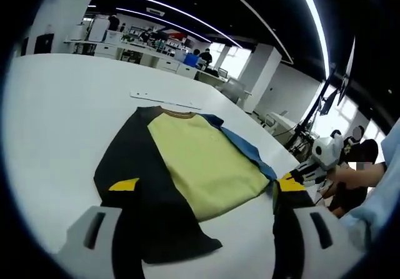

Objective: Fold the garment on the visible template until the final outline fits inside the template.

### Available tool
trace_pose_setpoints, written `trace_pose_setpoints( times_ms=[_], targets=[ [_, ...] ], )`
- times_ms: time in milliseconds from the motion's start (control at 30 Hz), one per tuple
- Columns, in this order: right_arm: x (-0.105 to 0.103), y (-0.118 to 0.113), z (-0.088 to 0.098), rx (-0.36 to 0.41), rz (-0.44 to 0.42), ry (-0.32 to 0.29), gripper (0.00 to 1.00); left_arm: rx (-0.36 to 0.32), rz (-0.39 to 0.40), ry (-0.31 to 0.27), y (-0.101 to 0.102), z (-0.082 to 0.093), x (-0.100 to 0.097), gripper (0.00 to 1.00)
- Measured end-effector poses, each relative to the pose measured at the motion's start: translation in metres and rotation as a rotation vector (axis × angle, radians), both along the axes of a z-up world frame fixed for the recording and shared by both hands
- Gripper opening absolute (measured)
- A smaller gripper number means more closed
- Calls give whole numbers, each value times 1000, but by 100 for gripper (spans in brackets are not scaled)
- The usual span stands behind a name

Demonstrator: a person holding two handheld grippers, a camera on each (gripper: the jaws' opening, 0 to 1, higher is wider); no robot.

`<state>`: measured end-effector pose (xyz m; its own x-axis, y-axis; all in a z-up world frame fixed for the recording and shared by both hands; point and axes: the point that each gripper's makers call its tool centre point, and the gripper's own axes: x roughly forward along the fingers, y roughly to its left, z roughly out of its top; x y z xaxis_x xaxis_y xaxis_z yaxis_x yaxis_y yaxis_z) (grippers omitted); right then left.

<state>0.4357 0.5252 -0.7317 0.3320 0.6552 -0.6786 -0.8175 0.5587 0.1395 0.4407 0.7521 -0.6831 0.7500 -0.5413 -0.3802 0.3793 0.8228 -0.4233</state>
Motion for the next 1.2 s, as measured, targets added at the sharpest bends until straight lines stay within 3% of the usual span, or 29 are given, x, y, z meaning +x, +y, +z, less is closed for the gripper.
trace_pose_setpoints(
  times_ms=[233,433,567,700,933,1200],
  targets=[
    [46,-25,46,158,-186,8,0,20,-11,-12,4,5,-2,82],
    [84,-60,65,227,-331,4,0,25,-4,-1,13,1,-3,82],
    [98,-80,67,236,-398,2,0,20,4,0,15,1,-2,81],
    [116,-111,66,187,-467,-32,0,17,6,-4,14,1,0,81],
    [140,-142,64,177,-565,-37,0,15,-11,5,9,-3,6,80],
    [161,-180,51,104,-658,-47,0,8,-13,-6,8,-1,13,80]
  ],
)
